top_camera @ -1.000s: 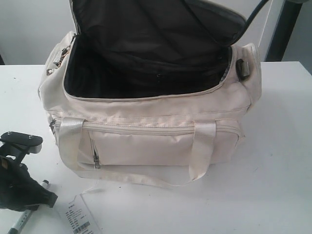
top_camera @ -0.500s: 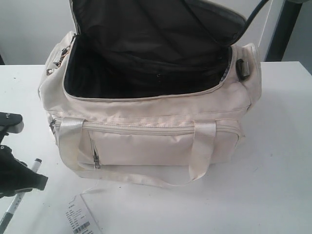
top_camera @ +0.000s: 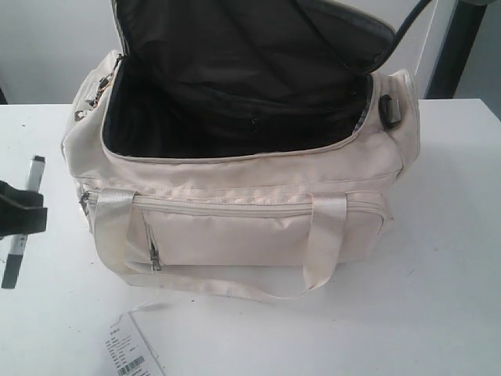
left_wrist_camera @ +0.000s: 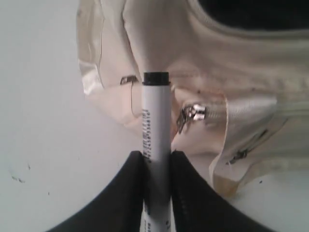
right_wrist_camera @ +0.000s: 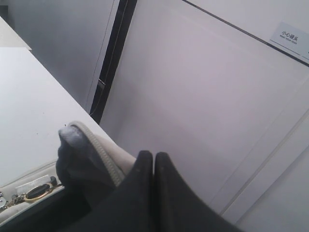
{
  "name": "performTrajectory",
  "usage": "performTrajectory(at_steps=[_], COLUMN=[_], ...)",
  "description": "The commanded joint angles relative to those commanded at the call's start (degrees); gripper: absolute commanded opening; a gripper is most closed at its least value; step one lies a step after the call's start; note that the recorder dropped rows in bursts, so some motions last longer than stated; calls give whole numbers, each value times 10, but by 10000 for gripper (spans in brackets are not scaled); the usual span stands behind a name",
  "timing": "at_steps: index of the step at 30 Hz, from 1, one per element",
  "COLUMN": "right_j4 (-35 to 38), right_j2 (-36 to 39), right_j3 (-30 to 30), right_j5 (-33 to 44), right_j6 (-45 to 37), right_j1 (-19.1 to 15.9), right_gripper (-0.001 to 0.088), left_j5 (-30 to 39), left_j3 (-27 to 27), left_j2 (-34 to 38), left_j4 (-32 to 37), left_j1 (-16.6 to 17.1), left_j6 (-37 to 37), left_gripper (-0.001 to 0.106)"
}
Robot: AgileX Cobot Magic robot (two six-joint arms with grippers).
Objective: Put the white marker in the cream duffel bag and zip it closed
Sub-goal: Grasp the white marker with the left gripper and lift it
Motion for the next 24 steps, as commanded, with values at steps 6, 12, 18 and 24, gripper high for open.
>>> performTrajectory(at_steps=[6, 12, 18, 24], right_j4=[0, 0, 0, 0], right_j2=[0, 0, 0, 0], right_j3=[0, 0, 0, 0], right_j5=[0, 0, 0, 0], right_j6=[0, 0, 0, 0], right_j1=[0, 0, 0, 0], right_gripper=[0, 0, 0, 0], left_j5=[-89, -184, -282, -395], left_j3=[0, 0, 0, 0], left_j2=[-21, -19, -19, 8], left_j4=[2, 14, 71, 192], left_j1=[0, 0, 0, 0], left_j6=[2, 1, -45, -162], left_gripper=[0, 0, 0, 0])
